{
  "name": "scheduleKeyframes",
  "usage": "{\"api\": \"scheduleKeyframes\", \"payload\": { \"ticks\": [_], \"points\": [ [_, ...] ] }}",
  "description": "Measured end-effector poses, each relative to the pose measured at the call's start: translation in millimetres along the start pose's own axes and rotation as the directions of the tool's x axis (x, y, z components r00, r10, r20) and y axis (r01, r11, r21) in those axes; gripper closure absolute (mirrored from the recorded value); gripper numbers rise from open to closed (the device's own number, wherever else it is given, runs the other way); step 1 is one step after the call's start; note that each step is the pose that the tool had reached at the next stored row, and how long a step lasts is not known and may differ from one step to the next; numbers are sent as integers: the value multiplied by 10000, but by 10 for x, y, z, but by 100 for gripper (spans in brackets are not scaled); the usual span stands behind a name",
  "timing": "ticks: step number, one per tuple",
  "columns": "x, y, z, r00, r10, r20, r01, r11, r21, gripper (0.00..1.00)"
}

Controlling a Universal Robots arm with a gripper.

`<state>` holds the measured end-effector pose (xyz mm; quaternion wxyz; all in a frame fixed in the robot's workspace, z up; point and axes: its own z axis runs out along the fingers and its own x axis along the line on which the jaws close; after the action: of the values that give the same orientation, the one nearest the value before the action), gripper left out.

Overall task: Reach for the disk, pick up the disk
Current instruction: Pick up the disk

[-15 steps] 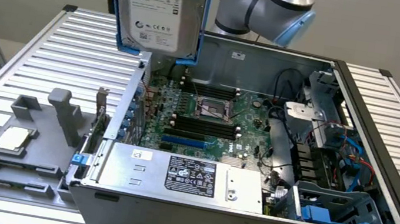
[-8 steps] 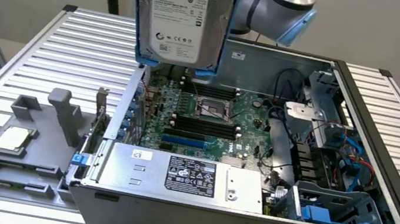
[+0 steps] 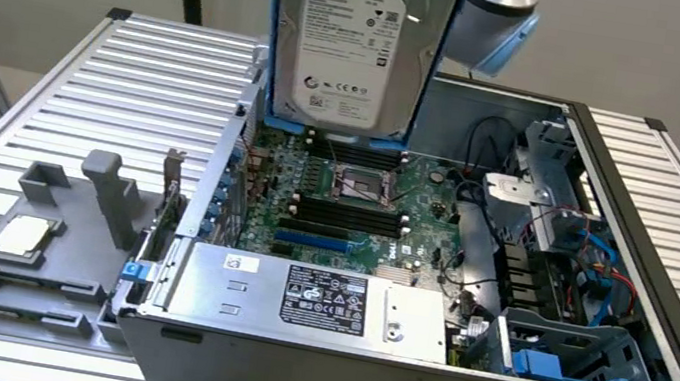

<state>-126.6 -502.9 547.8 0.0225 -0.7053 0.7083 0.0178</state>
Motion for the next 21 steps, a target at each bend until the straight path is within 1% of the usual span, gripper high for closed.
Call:
{"api": "scheduleKeyframes", "payload": {
  "ticks": [10, 21],
  "points": [
    [180, -411, -7, 10000, 0, -1, 0, 10000, 0, 67],
    [329, -912, -5, 10000, 0, 0, 0, 10000, 0, 67]
  ]
}}
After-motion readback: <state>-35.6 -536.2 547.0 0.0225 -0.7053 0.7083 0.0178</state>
